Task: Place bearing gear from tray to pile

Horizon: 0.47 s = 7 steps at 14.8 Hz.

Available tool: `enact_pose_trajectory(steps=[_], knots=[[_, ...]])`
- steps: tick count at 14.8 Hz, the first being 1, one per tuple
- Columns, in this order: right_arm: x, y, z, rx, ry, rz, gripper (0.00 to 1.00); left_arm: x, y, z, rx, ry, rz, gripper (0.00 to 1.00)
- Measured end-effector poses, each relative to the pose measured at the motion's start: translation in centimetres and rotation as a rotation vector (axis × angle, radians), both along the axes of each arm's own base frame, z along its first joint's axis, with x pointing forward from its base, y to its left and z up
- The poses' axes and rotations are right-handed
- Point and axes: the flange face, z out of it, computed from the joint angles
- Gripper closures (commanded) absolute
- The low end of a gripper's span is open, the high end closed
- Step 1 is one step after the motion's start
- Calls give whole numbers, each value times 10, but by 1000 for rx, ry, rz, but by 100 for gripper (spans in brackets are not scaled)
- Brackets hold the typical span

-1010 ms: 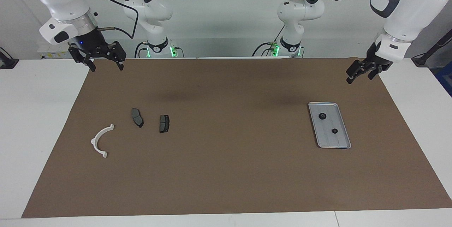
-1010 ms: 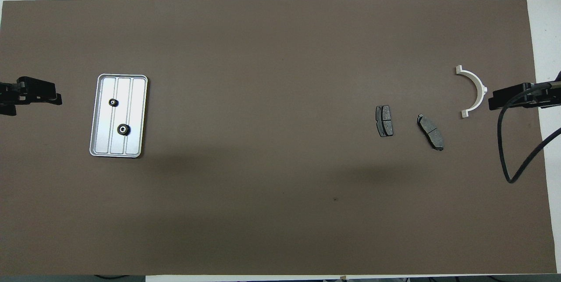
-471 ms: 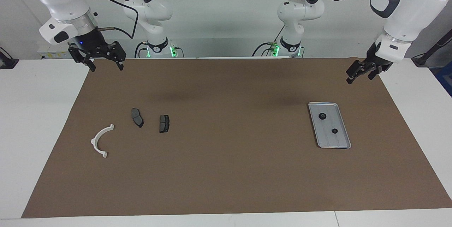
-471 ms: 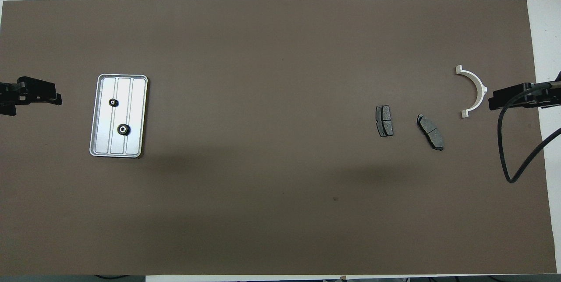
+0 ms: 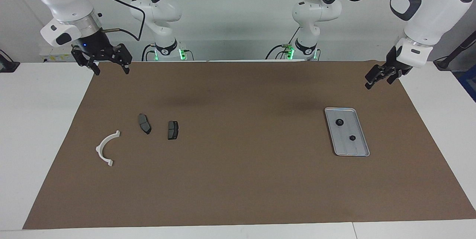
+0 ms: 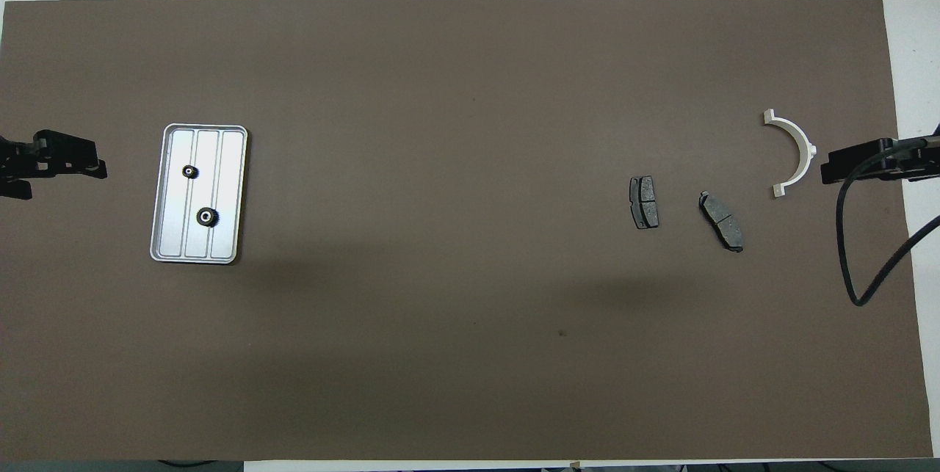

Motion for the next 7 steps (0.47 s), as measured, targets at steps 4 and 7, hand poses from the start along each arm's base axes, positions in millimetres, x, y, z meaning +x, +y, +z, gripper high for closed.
enact_pose_trajectory(steps=[4, 7], knots=[[0, -1, 0, 0, 0, -2, 0, 7, -5, -49, 36, 2, 12, 14], [0, -1, 0, 0, 0, -3, 0, 11, -6, -88, 36, -2, 63, 23]])
